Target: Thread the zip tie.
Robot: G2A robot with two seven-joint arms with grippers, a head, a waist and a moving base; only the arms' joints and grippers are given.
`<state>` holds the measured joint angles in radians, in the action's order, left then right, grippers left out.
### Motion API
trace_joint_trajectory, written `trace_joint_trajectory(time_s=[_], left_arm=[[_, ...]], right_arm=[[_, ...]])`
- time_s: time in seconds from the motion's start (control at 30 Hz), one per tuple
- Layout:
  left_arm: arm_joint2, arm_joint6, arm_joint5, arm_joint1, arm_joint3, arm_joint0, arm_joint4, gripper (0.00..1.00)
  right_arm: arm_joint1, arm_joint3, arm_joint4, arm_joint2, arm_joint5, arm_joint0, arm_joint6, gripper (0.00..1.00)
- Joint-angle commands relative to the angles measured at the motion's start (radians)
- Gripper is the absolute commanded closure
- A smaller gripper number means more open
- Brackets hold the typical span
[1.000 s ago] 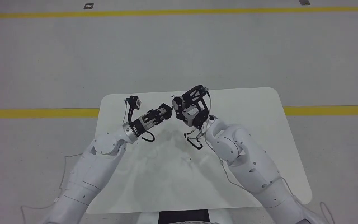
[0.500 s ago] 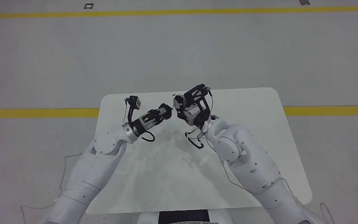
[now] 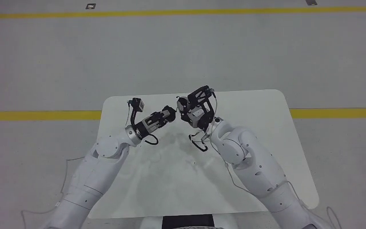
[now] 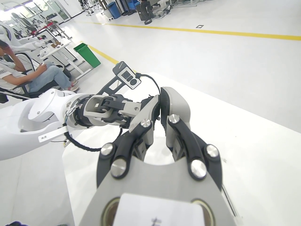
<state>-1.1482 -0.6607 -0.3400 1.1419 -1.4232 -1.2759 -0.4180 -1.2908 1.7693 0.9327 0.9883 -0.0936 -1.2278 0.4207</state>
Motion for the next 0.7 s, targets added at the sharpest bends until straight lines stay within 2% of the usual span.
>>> trace_joint_trajectory(time_s=[0.0,0.67], left_arm=[[0.000,0.000,0.000,0.000,0.000,0.000,0.000,1.00],[0.000,0.000,0.000,0.000,0.000,0.000,0.000,1.00]], right_arm=[[-0.001,-0.001,0.001,0.001,0.000,0.000,0.000,1.00],[-0.006,-0.004,0.002,0.005,-0.008,-0.007,0.008,1.00]])
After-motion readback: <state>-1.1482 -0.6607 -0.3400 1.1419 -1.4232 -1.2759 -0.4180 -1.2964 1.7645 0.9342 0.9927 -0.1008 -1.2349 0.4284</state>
